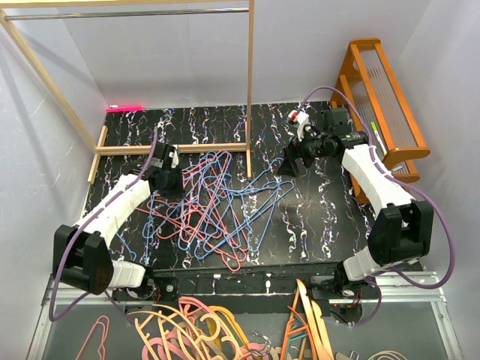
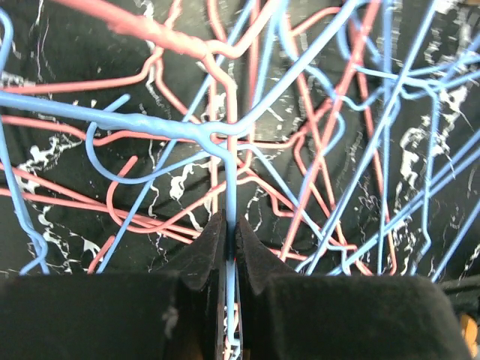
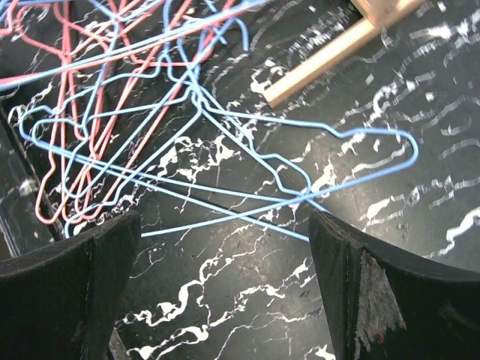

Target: Organize the hangers

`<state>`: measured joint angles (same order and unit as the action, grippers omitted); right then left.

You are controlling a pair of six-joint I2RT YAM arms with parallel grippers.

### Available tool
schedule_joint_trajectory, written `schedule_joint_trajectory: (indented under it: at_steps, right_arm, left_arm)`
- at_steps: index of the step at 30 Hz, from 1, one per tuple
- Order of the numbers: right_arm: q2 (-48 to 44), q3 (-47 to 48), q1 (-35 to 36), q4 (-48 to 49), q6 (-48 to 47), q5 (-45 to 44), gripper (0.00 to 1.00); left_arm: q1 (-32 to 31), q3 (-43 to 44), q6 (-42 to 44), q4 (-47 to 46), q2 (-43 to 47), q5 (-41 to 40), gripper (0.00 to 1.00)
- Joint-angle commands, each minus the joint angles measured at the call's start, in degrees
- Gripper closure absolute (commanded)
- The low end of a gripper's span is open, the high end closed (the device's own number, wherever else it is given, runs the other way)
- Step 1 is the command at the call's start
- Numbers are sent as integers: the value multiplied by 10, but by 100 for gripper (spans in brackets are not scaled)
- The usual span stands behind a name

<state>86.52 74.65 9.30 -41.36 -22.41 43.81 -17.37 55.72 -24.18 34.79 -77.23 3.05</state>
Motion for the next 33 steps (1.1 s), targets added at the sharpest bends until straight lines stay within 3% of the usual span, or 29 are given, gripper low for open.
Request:
schedule_joint_trajectory:
  at_steps: [1,5,8,11,13,21,33]
  right_arm:
    - [2,40,28,11,-125,106,2]
    - [44,97,70,25,-203,139,2]
    - [80,129,123,81,-193,94,2]
    - [115,137,171,148,-173,28,16]
    - [131,135,180,179,-164,22,23]
    - [146,67,181,161,-236,81,21]
    - [175,3,190,285,-187,86,25]
  left_arm:
    - [-35,50,100,52,38,28,100]
    - [-112,73,107,80,22,2,100]
    - [-178,88,108,102,6,-73,100]
    - [-212,93,99,105,2,-117,100]
    - [-218,91,89,99,5,-126,100]
    - [-223,95,75,87,7,-157,100]
    - [-227,102,73,83,0,-144,100]
